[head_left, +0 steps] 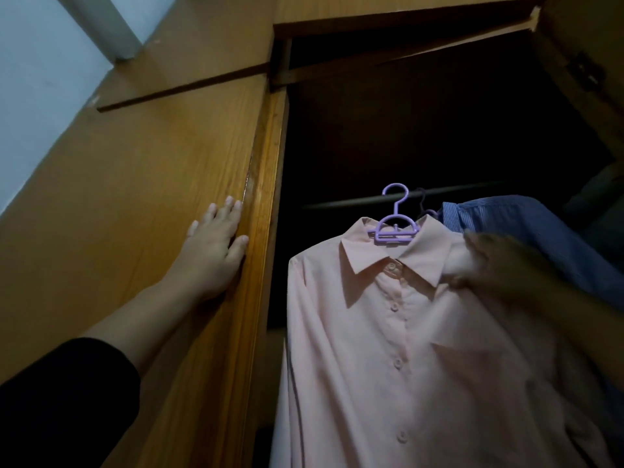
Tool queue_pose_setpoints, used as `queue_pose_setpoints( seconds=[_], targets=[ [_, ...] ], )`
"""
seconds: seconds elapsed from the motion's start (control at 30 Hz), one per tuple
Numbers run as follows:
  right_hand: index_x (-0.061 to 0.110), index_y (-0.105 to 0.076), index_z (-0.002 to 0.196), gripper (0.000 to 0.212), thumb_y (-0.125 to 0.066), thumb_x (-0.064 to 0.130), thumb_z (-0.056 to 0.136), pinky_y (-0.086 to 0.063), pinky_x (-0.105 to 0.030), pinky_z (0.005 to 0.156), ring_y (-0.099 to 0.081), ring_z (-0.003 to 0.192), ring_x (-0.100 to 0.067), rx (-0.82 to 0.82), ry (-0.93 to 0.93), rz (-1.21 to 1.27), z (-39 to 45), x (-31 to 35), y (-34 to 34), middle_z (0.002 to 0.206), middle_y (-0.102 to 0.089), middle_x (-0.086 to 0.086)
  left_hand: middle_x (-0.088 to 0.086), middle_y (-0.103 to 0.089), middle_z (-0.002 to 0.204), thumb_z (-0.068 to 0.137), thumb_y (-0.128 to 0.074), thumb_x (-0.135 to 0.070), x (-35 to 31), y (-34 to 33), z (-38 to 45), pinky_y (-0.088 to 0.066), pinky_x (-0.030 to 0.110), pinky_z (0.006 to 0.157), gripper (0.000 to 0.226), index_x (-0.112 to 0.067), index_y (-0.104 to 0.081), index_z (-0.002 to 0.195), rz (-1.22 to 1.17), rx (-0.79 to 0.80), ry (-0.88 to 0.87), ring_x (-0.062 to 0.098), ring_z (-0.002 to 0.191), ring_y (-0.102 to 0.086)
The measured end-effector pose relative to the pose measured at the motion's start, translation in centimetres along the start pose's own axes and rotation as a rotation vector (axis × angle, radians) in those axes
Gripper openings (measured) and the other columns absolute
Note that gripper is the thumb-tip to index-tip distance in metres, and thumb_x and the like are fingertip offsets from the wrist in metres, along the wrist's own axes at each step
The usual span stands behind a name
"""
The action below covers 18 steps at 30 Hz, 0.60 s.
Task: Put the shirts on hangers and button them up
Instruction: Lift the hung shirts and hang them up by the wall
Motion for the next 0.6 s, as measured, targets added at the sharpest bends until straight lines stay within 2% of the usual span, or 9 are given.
queue_pose_setpoints(
  seconds=[0.13,0.23,0.3,0.47,0.53,0.6],
  targets=[
    [0.012,-0.051,0.123,0.08,-0.079,0.055,0.061,-0.042,-0.038,0.092,-0.048,0.115,-0.03,-0.076,0.055,-0.031,1.7,2.7,0.3,0.127,-0.054,-0.01,-0.002,-0.002,0.16,0.102,-0.035,-0.025,0.2,0.0,0.0,0.002,0.038,0.118,0.057,-0.018,-0.008,0.152,-0.019,-0.011,-0.005,0.016,0.147,0.004],
    [0.016,-0.053,0.118,0.079,-0.077,0.061,0.058,-0.046,-0.037,0.083,-0.05,0.108,-0.029,-0.122,0.067,-0.071,2.9,4.0,0.1,0.118,-0.057,-0.008,-0.003,-0.002,0.16,0.102,-0.035,-0.025,0.3,0.0,0.1,0.001,0.037,0.118,0.058,-0.019,-0.008,0.152,-0.022,-0.025,-0.017,0.015,0.147,0.004],
    [0.02,-0.049,0.119,0.076,-0.071,0.066,0.062,-0.042,-0.031,0.077,-0.049,0.111,-0.025,-0.144,0.072,-0.18,3.4,5.1,0.2,0.12,-0.055,-0.003,-0.004,-0.002,0.159,0.102,-0.036,-0.025,0.5,-0.1,0.2,0.001,0.038,0.118,0.058,-0.019,-0.008,0.152,-0.025,-0.03,-0.026,0.015,0.147,0.004],
    [0.02,-0.048,0.119,0.075,-0.057,0.073,0.068,-0.042,-0.034,0.084,-0.052,0.111,-0.026,-0.205,0.048,-0.329,5.1,6.3,-0.3,0.12,-0.056,-0.006,-0.009,0.0,0.158,0.101,-0.037,-0.029,1.3,-0.4,0.5,0.001,0.035,0.117,0.058,-0.023,-0.008,0.151,-0.04,-0.039,-0.043,0.009,0.145,0.004],
    [0.02,-0.049,0.118,0.077,-0.052,0.078,0.067,-0.04,-0.035,0.087,-0.051,0.111,-0.028,-0.213,0.014,-0.362,5.9,6.2,-0.9,0.12,-0.056,-0.006,-0.014,0.001,0.154,0.099,-0.035,-0.041,1.4,-0.4,0.5,0.001,0.035,0.117,0.059,-0.026,-0.008,0.15,-0.045,-0.04,-0.055,0.005,0.143,0.005],
    [0.022,-0.049,0.117,0.079,-0.049,0.081,0.065,-0.036,-0.037,0.089,-0.051,0.112,-0.028,-0.215,-0.028,-0.386,6.5,5.9,-1.5,0.121,-0.056,-0.004,-0.02,0.002,0.148,0.086,-0.027,-0.051,1.4,-0.4,0.4,0.0,0.035,0.117,0.07,-0.028,-0.008,0.149,-0.041,-0.021,-0.059,0.0,0.138,0.005]
  ],
)
Point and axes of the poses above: each hand's wrist, its own z-axis towards the middle knuckle, its own y-axis out of the back of the hand, x = y × z, the point moved 4 cm from there along z, towards the middle knuckle
